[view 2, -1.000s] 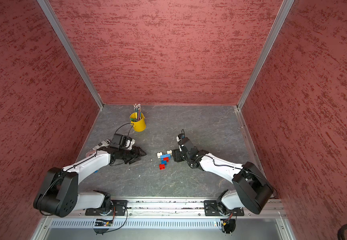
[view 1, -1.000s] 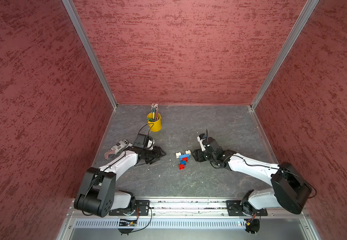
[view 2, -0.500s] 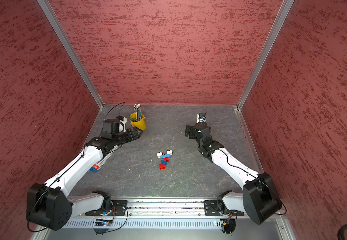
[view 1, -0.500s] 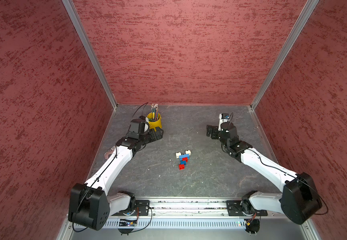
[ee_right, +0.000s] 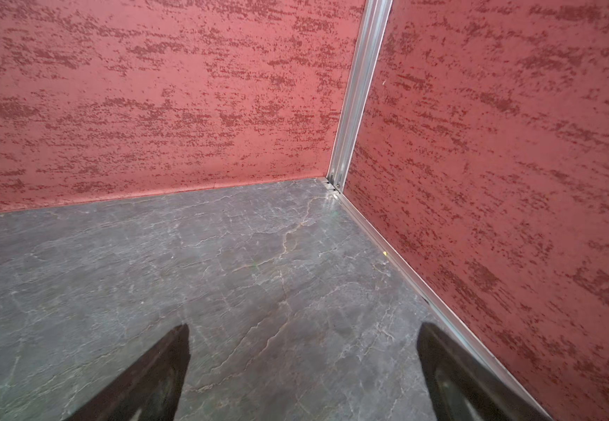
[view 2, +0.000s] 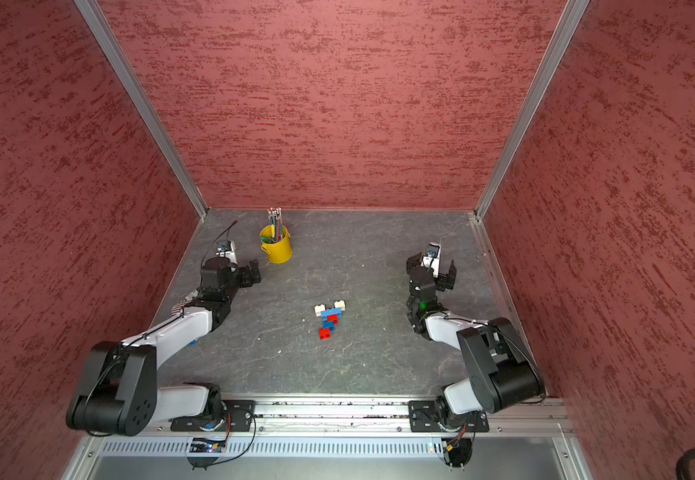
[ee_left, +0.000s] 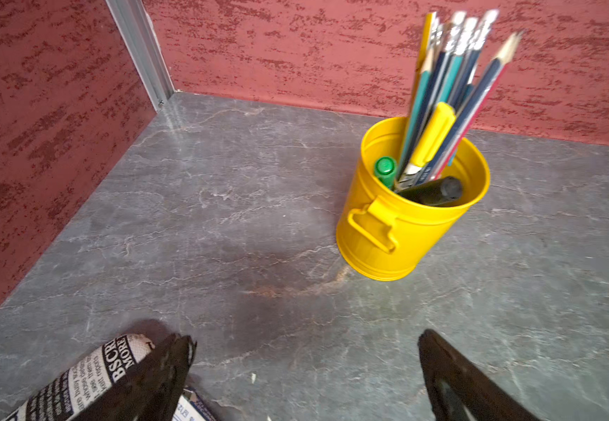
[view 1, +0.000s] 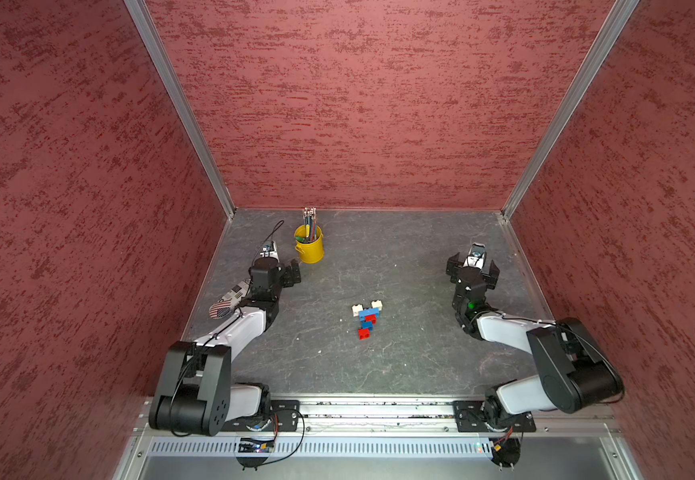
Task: Assemble the letter y with lego
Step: Reset both arms
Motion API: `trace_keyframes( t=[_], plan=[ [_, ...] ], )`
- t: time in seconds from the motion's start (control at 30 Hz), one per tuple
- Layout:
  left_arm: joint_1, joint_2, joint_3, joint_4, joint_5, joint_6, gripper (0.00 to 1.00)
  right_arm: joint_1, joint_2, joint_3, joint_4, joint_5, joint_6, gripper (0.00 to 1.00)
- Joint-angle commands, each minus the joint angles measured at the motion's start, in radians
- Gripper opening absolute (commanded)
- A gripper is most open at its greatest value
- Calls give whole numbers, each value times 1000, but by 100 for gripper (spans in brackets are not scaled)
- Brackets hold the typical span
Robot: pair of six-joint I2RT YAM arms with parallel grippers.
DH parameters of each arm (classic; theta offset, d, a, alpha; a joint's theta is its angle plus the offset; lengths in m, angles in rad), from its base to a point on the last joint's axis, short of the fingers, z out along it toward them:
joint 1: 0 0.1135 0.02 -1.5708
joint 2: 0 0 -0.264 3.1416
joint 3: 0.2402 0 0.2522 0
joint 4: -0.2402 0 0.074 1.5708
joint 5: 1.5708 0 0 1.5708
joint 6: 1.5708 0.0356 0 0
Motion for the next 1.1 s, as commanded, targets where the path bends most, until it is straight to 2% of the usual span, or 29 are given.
trace_keyframes(
  t=[0.0,0.07,0.17,0.27,0.4,0.47,0.5,0.67,0.7,0.73,0.8,0.87,1.0,1.07],
  plan=[
    [36,23,1,231,51,32,100,-37,9,-14,223,-75,-30,99],
    [68,52,-18,341,102,21,100,-63,24,-12,249,-130,-17,99],
    [114,100,-7,401,174,-12,100,-106,65,-27,319,-240,25,99],
    [131,187,-45,536,199,-77,100,-111,120,-61,425,-234,22,99],
    [83,276,-90,698,184,-14,100,-124,135,-86,463,-300,23,99],
    [78,274,-50,619,176,-13,100,-129,168,-70,471,-334,16,99],
    [83,274,-27,572,186,-17,100,-135,168,-45,411,-371,15,99],
    [94,302,60,443,219,-21,100,-138,233,93,229,-385,7,99],
    [94,307,60,454,222,-20,100,-136,260,144,165,-358,15,100],
    [95,302,55,453,226,-20,100,-127,293,208,73,-236,41,99],
    [96,295,31,491,230,-19,100,-119,318,264,14,-177,53,100],
    [95,288,9,528,232,-18,100,-115,300,230,59,-210,38,100],
    [95,285,3,536,235,-17,100,-117,290,214,72,-188,50,100],
    [95,285,4,532,239,-14,100,-117,259,158,147,-202,43,100]
  ],
)
